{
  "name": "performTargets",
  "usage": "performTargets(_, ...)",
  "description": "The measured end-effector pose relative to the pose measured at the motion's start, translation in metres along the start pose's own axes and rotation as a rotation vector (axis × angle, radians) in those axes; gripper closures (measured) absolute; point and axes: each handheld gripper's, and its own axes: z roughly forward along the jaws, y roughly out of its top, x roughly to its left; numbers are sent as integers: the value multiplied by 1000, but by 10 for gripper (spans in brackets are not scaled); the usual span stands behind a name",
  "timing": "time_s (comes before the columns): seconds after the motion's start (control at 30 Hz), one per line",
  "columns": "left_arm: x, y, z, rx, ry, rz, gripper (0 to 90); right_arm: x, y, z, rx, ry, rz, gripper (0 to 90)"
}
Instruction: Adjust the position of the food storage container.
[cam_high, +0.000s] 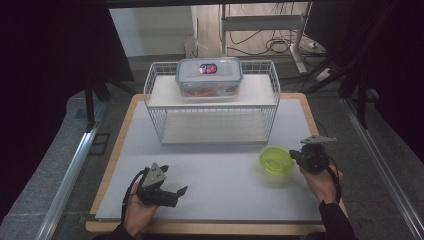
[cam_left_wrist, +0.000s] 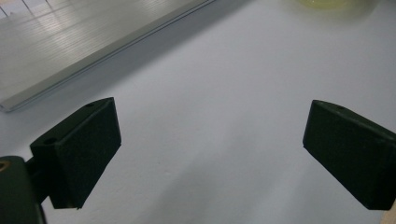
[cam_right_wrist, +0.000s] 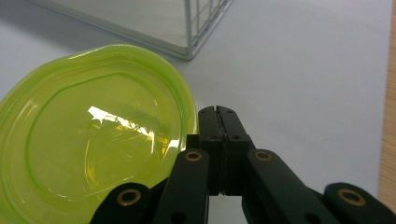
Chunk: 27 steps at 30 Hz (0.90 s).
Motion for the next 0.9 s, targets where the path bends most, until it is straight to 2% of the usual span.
performTargets(0.23,0,0,0,4,0,1,43,10,1,1,2,39,-2,893)
performTargets(0.67,0,0,1,8,-1,2,45,39,4,6,14,119,-42,893)
performTargets(0.9,0,0,2,11,-2,2,47,51,4,8,18,157,-48,893)
